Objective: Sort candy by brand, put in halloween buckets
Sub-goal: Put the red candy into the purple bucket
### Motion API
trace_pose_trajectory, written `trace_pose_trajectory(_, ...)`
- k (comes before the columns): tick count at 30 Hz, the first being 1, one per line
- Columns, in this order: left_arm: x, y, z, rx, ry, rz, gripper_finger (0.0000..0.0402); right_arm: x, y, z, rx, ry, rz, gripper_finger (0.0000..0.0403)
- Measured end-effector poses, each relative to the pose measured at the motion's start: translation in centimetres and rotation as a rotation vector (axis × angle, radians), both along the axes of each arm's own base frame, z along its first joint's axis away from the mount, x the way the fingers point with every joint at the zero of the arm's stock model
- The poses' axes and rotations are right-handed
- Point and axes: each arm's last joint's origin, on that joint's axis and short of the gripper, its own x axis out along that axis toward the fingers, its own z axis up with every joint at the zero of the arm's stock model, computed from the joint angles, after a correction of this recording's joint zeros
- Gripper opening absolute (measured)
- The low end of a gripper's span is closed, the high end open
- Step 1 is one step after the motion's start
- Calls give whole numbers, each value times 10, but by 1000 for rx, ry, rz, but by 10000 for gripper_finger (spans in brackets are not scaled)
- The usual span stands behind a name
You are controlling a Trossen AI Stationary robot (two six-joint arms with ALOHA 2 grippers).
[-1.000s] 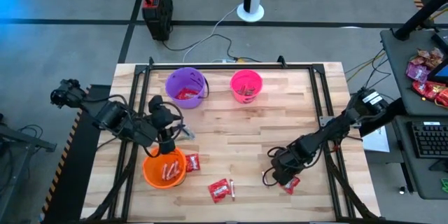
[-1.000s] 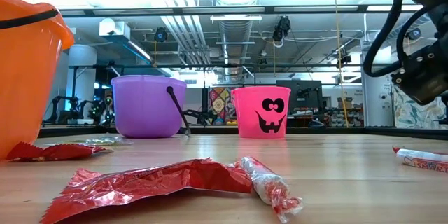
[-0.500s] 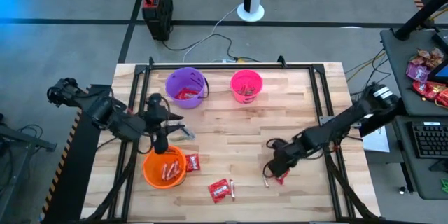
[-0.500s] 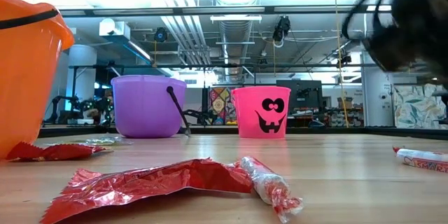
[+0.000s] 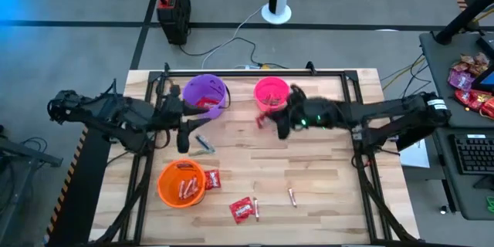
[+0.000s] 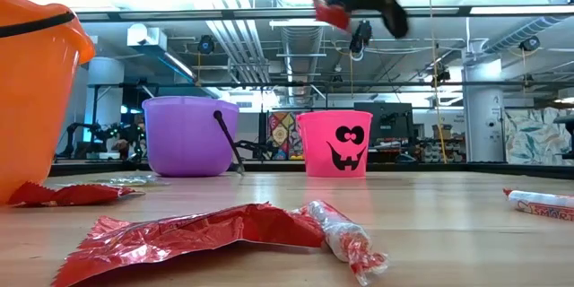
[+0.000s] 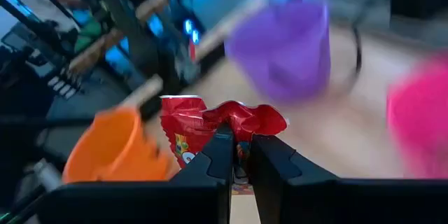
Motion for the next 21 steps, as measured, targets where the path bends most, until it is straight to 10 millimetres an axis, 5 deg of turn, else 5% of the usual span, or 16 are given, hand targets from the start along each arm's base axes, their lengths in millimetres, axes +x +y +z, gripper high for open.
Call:
trace_pose_trajectory(10, 37, 38, -47, -101, -251, 14, 111, 51, -37, 60, -314, -93, -17, 22)
trace_pose_trajectory(15, 47, 51, -74, -154, -298, 111, 111, 68, -40, 73, -373, -88, -6, 22)
trace_pose_trajectory(21, 52, 57, -81, -146, -312, 191, 123, 79, -44, 79, -418, -73, -3, 22)
